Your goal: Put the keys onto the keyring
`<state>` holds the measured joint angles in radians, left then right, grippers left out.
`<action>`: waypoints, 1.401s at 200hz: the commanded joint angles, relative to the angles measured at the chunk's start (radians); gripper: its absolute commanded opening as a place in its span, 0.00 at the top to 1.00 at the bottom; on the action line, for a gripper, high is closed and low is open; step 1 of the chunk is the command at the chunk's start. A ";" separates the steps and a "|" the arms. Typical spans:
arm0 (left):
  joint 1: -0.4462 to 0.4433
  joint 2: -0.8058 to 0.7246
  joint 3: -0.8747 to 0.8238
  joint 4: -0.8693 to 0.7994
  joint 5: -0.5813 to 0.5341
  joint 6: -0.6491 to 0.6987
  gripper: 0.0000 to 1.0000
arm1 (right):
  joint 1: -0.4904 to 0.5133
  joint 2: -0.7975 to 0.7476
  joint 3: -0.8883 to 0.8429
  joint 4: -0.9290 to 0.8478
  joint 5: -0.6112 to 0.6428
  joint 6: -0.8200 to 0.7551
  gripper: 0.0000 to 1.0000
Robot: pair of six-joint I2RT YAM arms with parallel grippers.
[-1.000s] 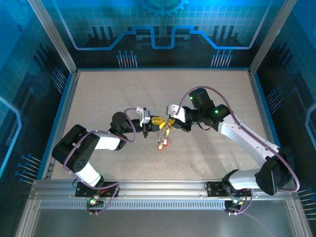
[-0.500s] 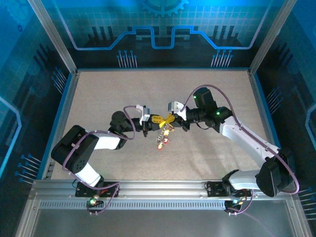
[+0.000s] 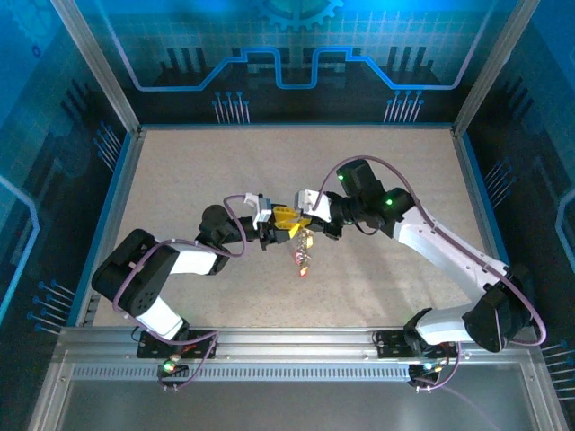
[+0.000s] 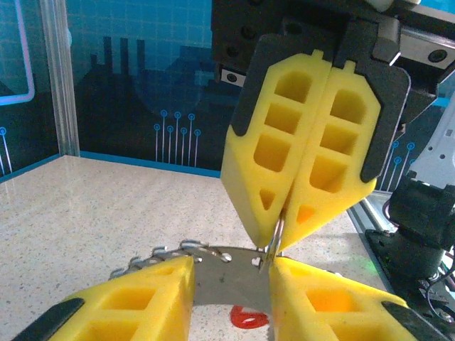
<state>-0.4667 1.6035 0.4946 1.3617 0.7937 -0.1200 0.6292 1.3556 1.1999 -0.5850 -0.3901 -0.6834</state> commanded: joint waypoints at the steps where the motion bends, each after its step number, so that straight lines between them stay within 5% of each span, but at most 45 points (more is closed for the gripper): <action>1: -0.003 0.022 0.032 0.037 0.018 0.029 0.68 | 0.039 0.031 0.052 -0.107 0.089 -0.047 1.00; 29: -0.013 0.030 0.036 0.037 0.033 0.051 0.78 | 0.056 0.057 0.083 -0.137 0.098 -0.067 1.00; 50: -0.013 0.032 0.037 0.037 0.056 0.066 1.00 | 0.065 0.066 0.093 -0.139 0.105 -0.073 1.00; 84: -0.015 0.027 0.031 0.037 0.071 0.079 1.00 | 0.052 0.056 0.084 -0.109 0.056 -0.057 1.00; 104: -0.009 0.003 0.030 0.038 0.058 0.046 1.00 | 0.011 0.021 0.037 -0.049 -0.013 -0.027 0.86; 156: 0.004 -0.043 0.032 0.039 0.061 0.008 1.00 | -0.079 -0.068 -0.082 0.067 -0.147 0.046 0.79; 280: -0.010 -0.059 0.048 0.039 0.075 -0.010 1.00 | -0.076 -0.076 -0.148 0.174 -0.161 0.120 0.81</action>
<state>-0.4675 1.5768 0.5102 1.3510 0.8463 -0.1223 0.5552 1.2667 1.0542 -0.4606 -0.5106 -0.5945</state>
